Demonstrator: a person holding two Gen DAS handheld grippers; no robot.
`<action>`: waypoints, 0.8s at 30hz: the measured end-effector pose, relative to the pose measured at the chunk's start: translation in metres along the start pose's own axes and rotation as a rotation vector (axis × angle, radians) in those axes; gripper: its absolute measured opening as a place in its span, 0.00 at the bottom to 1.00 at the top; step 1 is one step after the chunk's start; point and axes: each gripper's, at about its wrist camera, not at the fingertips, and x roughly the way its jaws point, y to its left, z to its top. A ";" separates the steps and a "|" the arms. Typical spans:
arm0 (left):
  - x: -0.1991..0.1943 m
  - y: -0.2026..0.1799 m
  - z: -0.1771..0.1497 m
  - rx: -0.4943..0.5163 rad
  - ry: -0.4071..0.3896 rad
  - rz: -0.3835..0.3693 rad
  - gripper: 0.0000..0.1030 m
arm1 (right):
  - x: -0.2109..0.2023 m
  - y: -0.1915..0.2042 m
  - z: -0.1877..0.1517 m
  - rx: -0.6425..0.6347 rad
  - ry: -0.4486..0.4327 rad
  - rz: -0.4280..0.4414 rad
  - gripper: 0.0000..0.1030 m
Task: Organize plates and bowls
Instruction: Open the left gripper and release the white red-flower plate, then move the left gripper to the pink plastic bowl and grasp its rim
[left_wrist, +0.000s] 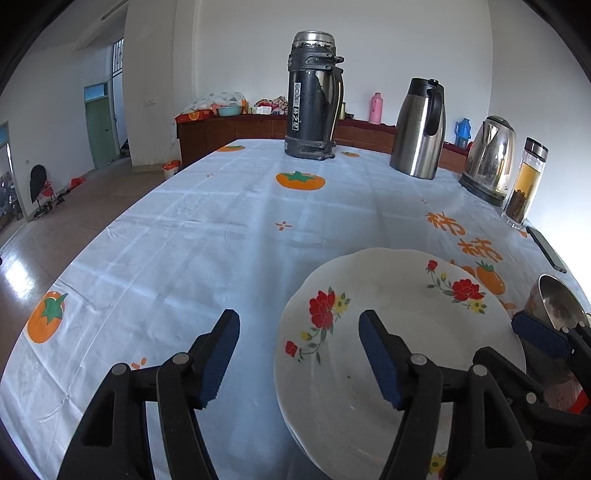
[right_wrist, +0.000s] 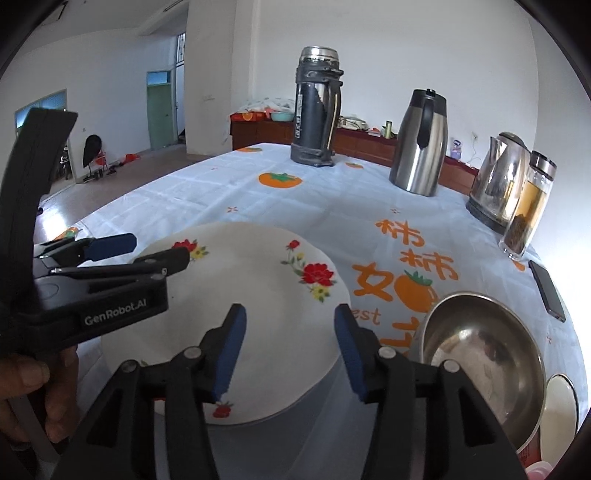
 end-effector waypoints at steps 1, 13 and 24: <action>0.000 0.000 0.000 0.000 0.001 0.000 0.67 | 0.000 -0.001 0.000 0.005 0.002 0.001 0.53; -0.008 0.005 -0.001 -0.028 -0.031 0.005 0.68 | -0.008 -0.010 0.000 0.054 -0.040 -0.025 0.61; -0.060 -0.034 -0.007 0.037 -0.135 -0.109 0.67 | -0.113 -0.047 -0.027 0.189 -0.169 -0.068 0.50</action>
